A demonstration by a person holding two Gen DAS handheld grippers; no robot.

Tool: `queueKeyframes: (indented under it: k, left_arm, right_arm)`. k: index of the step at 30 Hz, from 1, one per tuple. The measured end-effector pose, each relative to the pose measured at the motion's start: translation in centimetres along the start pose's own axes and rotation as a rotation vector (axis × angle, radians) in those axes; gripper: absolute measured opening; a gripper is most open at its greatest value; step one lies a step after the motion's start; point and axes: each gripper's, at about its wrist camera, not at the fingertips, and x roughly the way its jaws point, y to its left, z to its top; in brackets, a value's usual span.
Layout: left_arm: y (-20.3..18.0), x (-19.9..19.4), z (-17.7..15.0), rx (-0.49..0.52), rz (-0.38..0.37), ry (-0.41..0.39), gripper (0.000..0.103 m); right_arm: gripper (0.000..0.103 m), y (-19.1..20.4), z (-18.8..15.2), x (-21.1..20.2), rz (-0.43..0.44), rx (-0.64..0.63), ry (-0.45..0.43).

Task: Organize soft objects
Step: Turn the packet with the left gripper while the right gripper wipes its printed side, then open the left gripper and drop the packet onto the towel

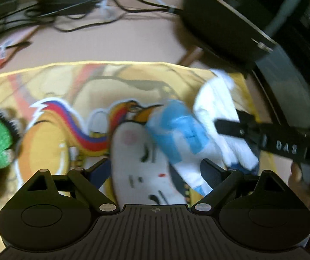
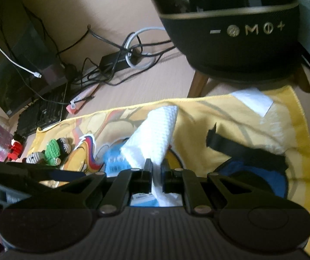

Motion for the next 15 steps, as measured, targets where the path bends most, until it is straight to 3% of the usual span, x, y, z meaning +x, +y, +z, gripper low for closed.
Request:
queueKeyframes:
  k: [7, 10, 13, 15]
  left_arm:
    - [0.6, -1.0, -0.3, 0.019, 0.108, -0.017, 0.095]
    - [1.3, -2.1, -0.2, -0.005, 0.119, -0.041, 0.095]
    - [3.0, -3.8, 0.2, -0.074, 0.129, -0.098, 0.096]
    - [4.9, -5.2, 0.3, -0.143, 0.184, -0.148, 0.097]
  right_arm:
    - [0.009, -0.1, 1.7, -2.5, 0.028, 0.01, -0.089]
    - [0.009, 0.2, 2.9, -3.7, 0.059, 0.007, -0.132]
    - [0.009, 1.1, 3.4, -3.9, 0.102, -0.024, -0.127]
    - [0.009, 2.2, 2.8, -2.7, 0.115, -0.05, -0.083]
